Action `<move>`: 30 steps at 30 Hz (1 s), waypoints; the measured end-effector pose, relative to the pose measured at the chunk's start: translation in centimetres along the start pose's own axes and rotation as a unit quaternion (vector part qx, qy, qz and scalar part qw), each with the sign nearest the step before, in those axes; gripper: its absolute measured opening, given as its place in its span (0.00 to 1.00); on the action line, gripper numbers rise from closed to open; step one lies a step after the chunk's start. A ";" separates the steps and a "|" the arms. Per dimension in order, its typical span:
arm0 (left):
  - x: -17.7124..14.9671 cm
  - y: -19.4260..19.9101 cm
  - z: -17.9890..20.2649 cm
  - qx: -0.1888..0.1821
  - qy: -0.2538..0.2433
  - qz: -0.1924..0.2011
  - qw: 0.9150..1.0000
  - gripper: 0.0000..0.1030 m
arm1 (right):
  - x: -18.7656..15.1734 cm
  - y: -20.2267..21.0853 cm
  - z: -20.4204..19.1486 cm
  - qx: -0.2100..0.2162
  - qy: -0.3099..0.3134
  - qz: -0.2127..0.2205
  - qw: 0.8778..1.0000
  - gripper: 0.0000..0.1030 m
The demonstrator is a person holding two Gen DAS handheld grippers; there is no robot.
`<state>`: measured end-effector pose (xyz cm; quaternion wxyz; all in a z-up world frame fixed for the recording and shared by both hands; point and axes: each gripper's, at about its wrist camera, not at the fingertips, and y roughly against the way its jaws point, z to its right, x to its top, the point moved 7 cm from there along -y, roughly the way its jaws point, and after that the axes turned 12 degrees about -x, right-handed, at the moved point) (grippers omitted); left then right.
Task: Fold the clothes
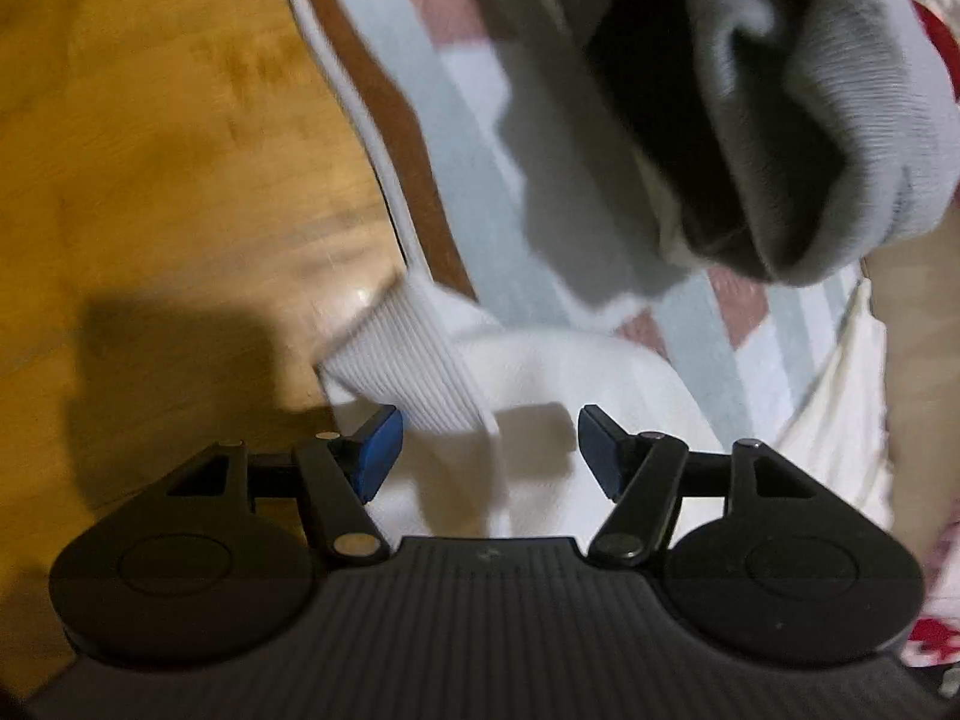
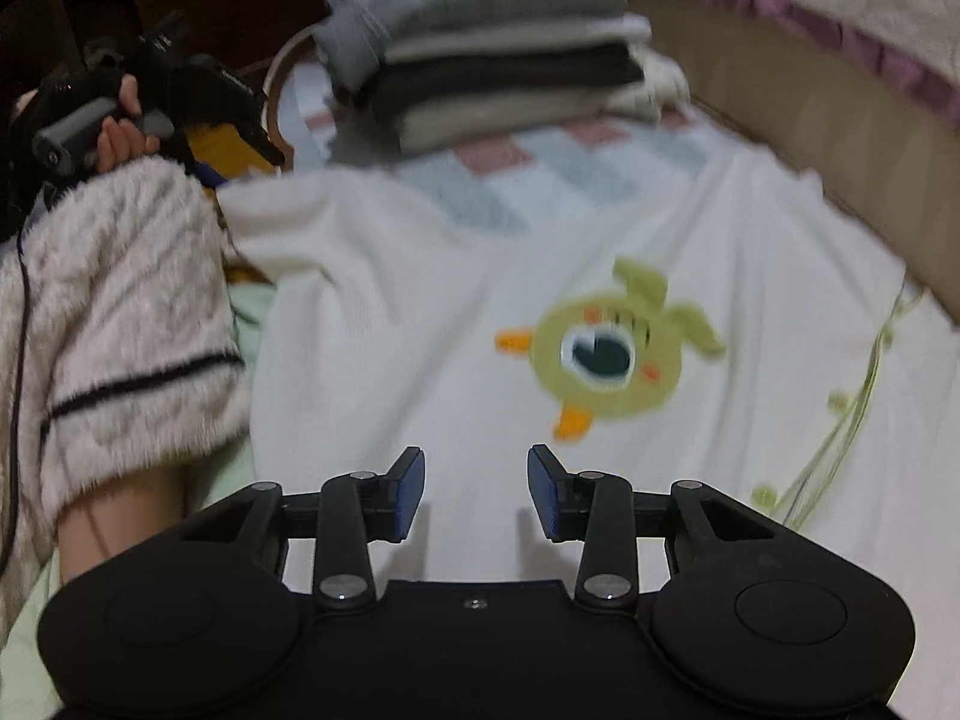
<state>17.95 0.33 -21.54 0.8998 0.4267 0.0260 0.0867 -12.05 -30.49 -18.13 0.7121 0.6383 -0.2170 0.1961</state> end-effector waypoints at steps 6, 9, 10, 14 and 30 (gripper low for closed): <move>0.1 -1.4 0.5 0.003 -0.008 -0.031 0.999 0.62 | -0.4 -0.4 -0.6 0.030 -0.020 -0.002 0.999 0.42; 0.5 -2.3 0.3 0.001 0.002 -0.038 0.999 0.60 | -0.1 -0.6 -1.3 0.060 -0.030 0.003 0.998 0.42; 0.6 -2.5 0.2 0.003 0.005 -0.035 0.999 0.59 | 0.1 -0.7 -1.7 0.075 -0.037 0.004 0.996 0.42; -0.4 -2.1 2.2 0.038 -0.078 -0.015 0.996 0.28 | 0.4 -1.2 -3.0 0.110 -0.042 0.003 0.993 0.43; -5.3 6.5 10.6 0.049 -0.282 0.330 0.899 0.05 | -4.7 -2.3 -4.8 0.122 0.009 -0.068 0.990 0.46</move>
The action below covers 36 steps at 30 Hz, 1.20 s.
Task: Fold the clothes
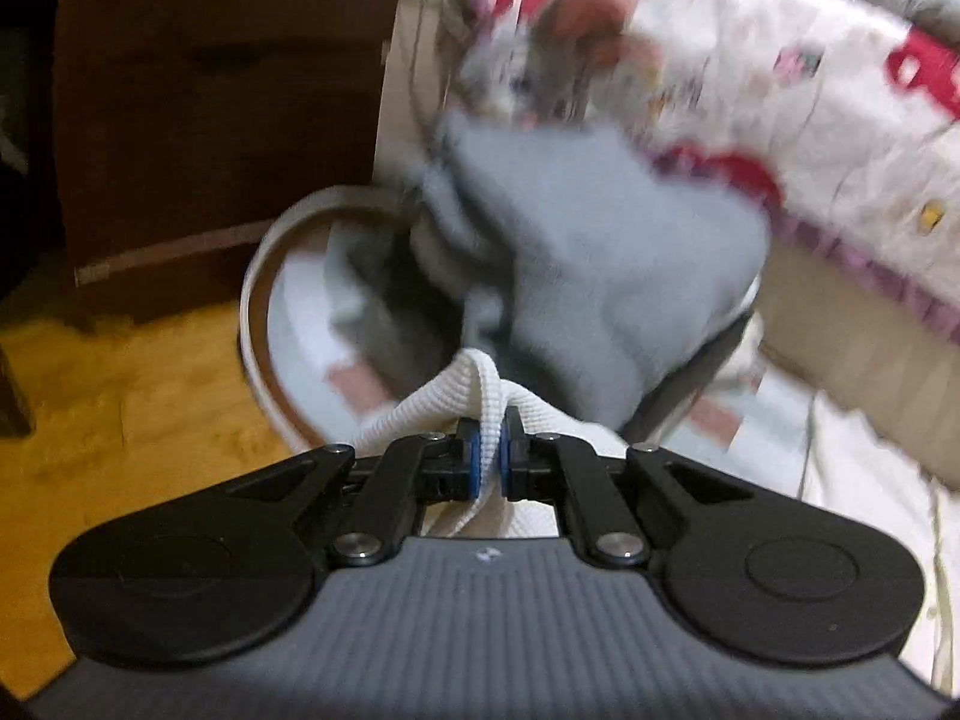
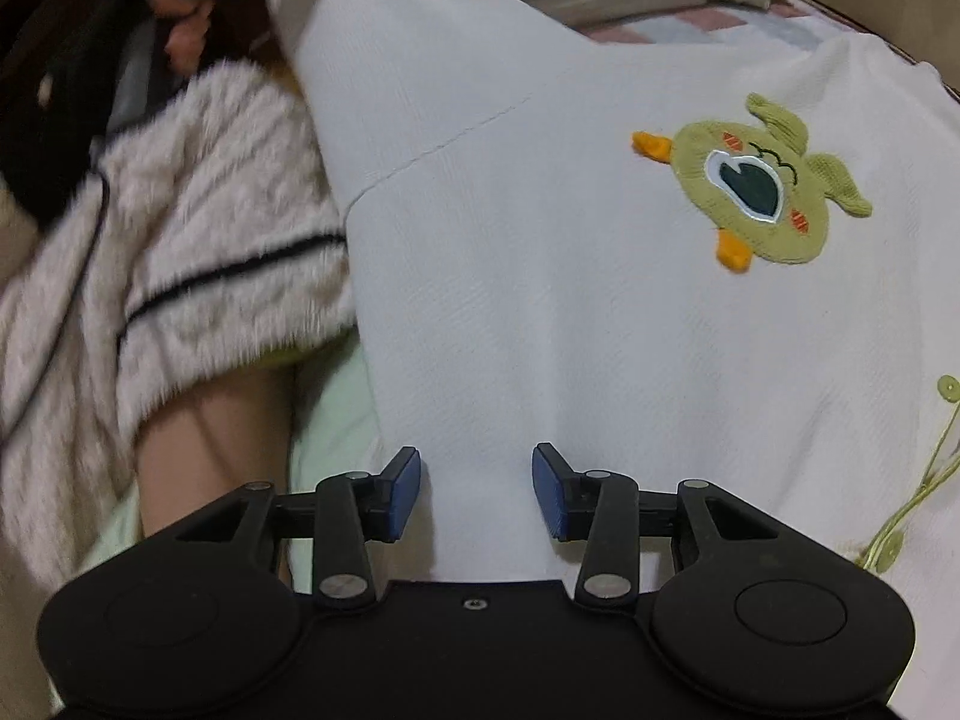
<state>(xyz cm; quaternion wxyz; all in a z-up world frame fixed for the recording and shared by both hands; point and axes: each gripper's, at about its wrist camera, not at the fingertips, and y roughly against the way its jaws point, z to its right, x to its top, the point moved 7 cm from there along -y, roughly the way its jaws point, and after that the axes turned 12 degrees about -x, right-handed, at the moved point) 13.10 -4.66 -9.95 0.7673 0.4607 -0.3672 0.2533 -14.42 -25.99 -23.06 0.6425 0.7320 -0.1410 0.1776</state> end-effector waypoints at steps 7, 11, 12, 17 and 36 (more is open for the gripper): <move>-1.2 4.1 6.7 -0.111 -0.050 0.025 0.992 0.05 | -0.2 0.4 0.5 0.003 0.002 -0.002 1.000 0.46; -6.8 6.9 15.9 -0.193 -0.164 -0.011 0.967 0.08 | 0.8 2.0 3.7 0.015 -0.087 0.025 0.996 0.46; -9.0 6.6 17.7 -0.211 -0.181 -0.050 0.959 0.13 | 1.1 2.3 4.6 0.008 -0.108 0.033 0.994 0.46; -17.0 4.6 20.7 -0.278 -0.160 -0.257 0.912 0.30 | 1.7 3.8 5.9 -0.011 -0.142 0.057 0.988 0.46; -15.5 -4.6 13.9 -0.109 -0.062 -0.291 0.948 0.72 | 0.6 3.5 4.4 0.006 -0.135 0.080 0.988 0.48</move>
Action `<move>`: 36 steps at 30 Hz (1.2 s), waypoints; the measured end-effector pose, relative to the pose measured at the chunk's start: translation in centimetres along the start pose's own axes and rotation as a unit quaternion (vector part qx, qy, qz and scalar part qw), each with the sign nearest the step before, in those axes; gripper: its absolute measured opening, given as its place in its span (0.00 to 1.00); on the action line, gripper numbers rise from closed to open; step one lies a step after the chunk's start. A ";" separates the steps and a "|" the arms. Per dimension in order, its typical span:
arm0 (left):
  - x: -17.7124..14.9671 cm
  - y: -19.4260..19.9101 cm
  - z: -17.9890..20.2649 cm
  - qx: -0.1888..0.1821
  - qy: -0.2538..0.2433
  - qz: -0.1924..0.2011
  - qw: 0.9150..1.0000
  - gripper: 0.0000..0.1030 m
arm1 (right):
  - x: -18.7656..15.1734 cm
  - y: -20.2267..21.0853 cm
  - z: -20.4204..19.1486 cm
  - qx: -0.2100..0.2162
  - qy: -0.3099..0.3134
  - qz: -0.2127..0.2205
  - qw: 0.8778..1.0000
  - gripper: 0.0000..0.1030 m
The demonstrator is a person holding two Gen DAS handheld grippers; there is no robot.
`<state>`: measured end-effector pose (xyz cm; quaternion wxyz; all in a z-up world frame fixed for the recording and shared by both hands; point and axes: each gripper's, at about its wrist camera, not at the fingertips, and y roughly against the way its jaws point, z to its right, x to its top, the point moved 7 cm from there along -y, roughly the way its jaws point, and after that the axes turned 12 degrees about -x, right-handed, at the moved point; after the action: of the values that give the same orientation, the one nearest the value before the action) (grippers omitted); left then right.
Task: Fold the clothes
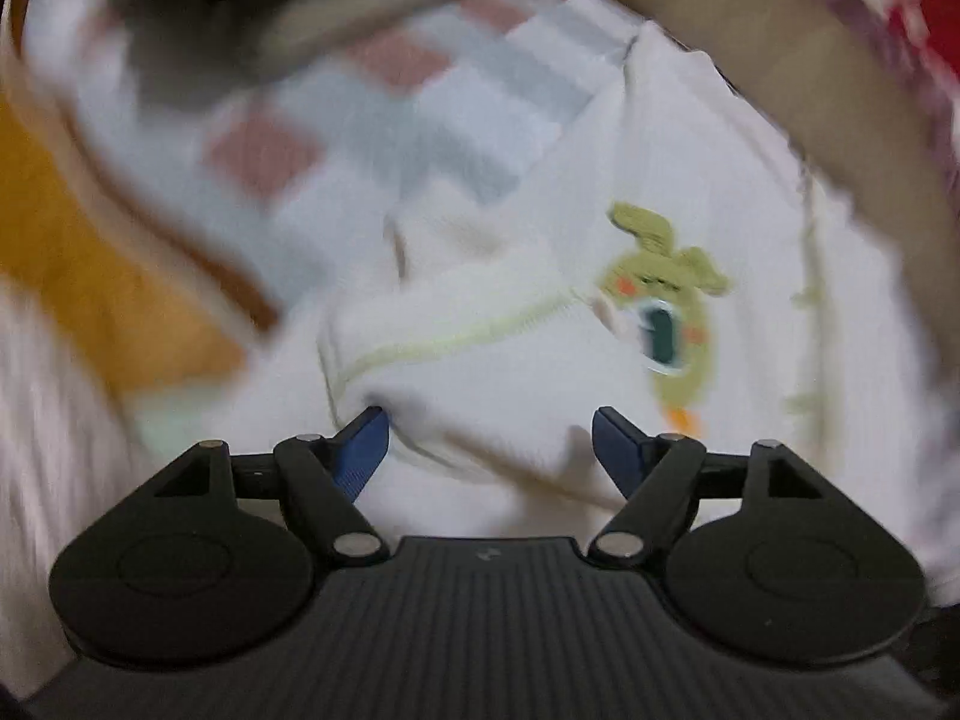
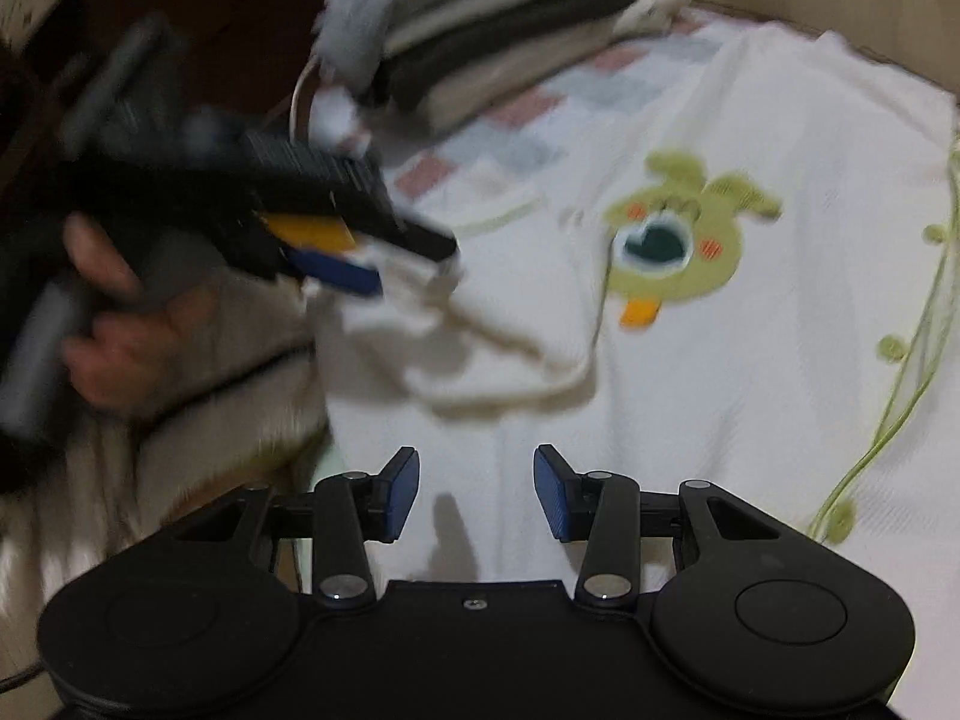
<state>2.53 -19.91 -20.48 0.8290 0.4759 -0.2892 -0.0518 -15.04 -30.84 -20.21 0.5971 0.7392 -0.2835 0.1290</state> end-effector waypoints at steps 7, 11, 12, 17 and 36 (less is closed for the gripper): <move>1.7 1.3 2.1 -0.004 -0.110 0.065 0.992 0.08 | 2.9 -0.3 1.6 -0.032 -0.032 0.033 0.998 0.54; 2.7 5.4 4.5 -0.065 -0.169 0.152 0.972 0.08 | 2.9 -0.2 1.1 -0.028 -0.013 0.056 0.998 0.54; 2.8 6.1 5.1 -0.089 -0.179 0.166 0.966 0.08 | 2.9 -0.3 1.1 -0.029 -0.011 0.062 0.998 0.54; 1.9 7.8 8.9 -0.188 -0.251 0.195 0.929 0.08 | 3.5 0.6 0.6 0.002 -0.015 0.104 0.994 0.54; -6.6 0.4 13.6 -0.078 -0.441 0.048 0.893 0.74 | 3.2 2.1 6.1 0.080 -0.197 0.144 0.966 0.05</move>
<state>-10.24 -27.63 -17.81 0.6525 0.3232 -0.6425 -0.2386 -14.57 -37.76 -18.32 0.4434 0.7470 -0.4876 0.0874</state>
